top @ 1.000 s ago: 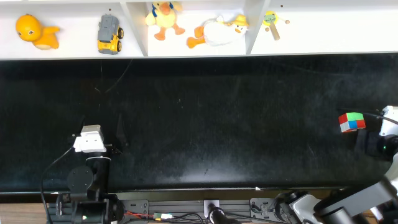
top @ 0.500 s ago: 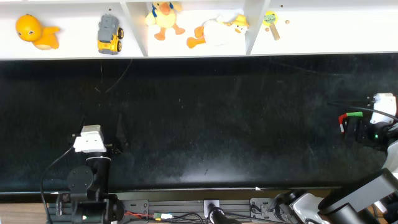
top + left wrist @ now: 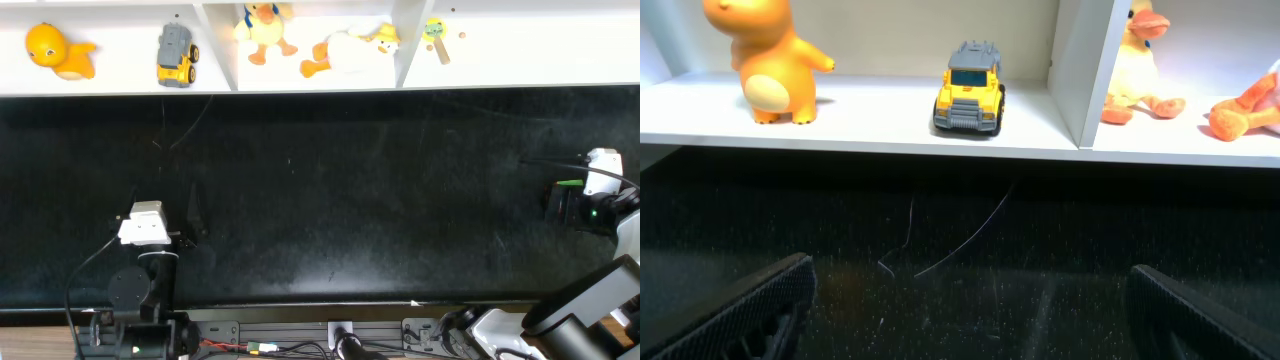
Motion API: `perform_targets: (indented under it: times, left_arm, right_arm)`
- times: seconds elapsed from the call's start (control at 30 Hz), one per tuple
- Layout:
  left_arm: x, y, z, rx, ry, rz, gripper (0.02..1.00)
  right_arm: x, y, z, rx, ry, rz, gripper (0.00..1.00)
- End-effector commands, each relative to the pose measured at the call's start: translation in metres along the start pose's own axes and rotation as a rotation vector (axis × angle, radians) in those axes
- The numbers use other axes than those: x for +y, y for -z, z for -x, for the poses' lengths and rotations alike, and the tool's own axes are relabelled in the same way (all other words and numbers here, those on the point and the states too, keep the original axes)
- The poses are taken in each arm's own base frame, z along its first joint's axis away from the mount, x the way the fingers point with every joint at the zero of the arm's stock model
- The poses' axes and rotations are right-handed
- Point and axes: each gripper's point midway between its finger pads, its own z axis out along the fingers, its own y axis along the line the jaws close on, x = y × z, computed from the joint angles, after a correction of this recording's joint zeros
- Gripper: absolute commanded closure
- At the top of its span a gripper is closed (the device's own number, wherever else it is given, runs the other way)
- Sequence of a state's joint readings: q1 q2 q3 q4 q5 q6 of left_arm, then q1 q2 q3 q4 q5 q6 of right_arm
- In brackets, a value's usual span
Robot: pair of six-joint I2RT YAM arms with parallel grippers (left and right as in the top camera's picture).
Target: Store Toys
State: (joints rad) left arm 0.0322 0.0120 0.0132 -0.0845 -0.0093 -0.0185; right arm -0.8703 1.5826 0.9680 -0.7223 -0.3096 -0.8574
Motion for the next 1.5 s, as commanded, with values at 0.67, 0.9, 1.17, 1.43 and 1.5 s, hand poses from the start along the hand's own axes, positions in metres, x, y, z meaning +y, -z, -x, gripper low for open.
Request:
perform_targets:
  times: [0.67, 0.9, 1.17, 1.43, 1.5]
  left_arm:
    - [0.002, 0.0, 0.0, -0.006, -0.015, 0.01, 0.02]
    - [0.002, 0.0, 0.0, -0.006, -0.015, 0.01, 0.02]
    - [0.002, 0.0, 0.0, -0.006, -0.015, 0.01, 0.02]
    - [0.002, 0.0, 0.0, -0.006, -0.015, 0.01, 0.02]
    - [0.002, 0.0, 0.0, -0.006, -0.015, 0.01, 0.02]
  right_arm:
    - [-0.007, 0.0, -0.004, 0.026, -0.039, -0.037, 0.358]
    - [-0.007, 0.0, 0.001, 0.017, -0.029, -0.047, 0.505]
    - [0.009, 0.008, 0.023, -0.014, 0.006, -0.064, 0.533]
    - [0.032, 0.041, 0.088, -0.127, 0.076, -0.081, 0.527]
    - [0.035, 0.051, 0.107, -0.162, 0.089, -0.088, 0.527]
